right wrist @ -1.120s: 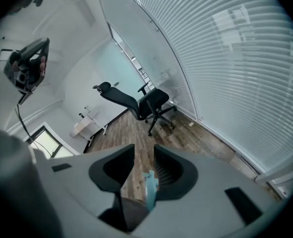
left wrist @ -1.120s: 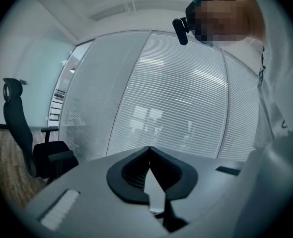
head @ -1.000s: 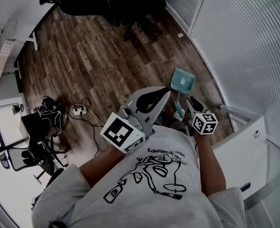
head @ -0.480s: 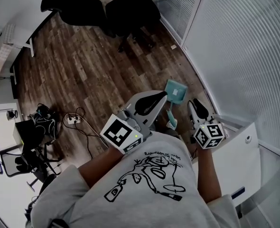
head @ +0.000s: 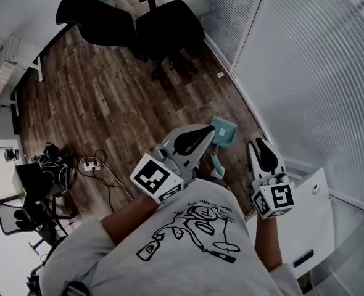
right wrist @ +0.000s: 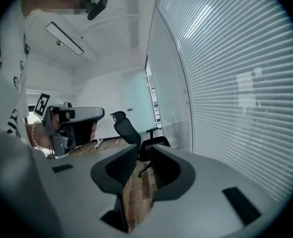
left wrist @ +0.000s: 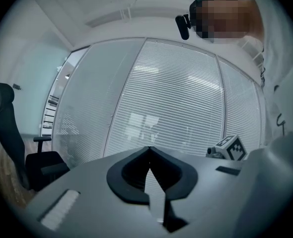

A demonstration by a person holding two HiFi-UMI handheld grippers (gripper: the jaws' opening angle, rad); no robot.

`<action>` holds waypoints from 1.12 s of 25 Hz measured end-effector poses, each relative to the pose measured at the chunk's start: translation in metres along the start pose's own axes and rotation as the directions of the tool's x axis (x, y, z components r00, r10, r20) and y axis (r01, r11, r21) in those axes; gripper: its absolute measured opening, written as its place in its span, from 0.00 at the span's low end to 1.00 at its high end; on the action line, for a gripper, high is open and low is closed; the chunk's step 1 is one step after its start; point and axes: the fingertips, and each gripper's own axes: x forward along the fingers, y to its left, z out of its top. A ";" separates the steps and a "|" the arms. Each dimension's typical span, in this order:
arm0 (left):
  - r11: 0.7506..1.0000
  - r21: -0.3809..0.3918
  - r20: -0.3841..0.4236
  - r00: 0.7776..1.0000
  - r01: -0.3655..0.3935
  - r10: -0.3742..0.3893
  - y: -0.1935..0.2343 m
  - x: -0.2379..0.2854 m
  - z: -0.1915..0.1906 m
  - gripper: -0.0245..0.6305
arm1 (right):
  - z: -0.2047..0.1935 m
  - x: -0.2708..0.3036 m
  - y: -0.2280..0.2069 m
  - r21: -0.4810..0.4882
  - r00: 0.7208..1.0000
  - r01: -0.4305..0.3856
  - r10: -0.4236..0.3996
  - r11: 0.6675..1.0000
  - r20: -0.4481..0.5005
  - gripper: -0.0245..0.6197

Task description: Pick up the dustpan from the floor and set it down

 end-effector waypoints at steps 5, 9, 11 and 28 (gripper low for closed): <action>1.000 0.013 0.009 1.000 0.000 0.000 0.001 0.001 0.007 0.04 | 0.037 -0.016 0.015 -0.056 0.999 0.003 -0.001 0.998 0.042 0.17; 1.000 0.020 0.016 1.000 0.006 -0.007 0.001 0.001 0.013 0.04 | 0.064 -0.024 0.027 -0.093 0.997 0.004 0.004 0.996 0.083 0.16; 1.000 0.021 0.020 1.000 0.011 -0.011 0.001 0.003 0.014 0.04 | 0.074 -0.026 0.029 -0.104 0.995 0.010 0.001 0.995 0.105 0.16; 0.999 0.030 0.022 0.999 0.038 -0.039 -0.002 0.016 0.021 0.04 | 0.094 -0.030 0.026 -0.145 0.992 0.034 -0.015 0.989 0.127 0.14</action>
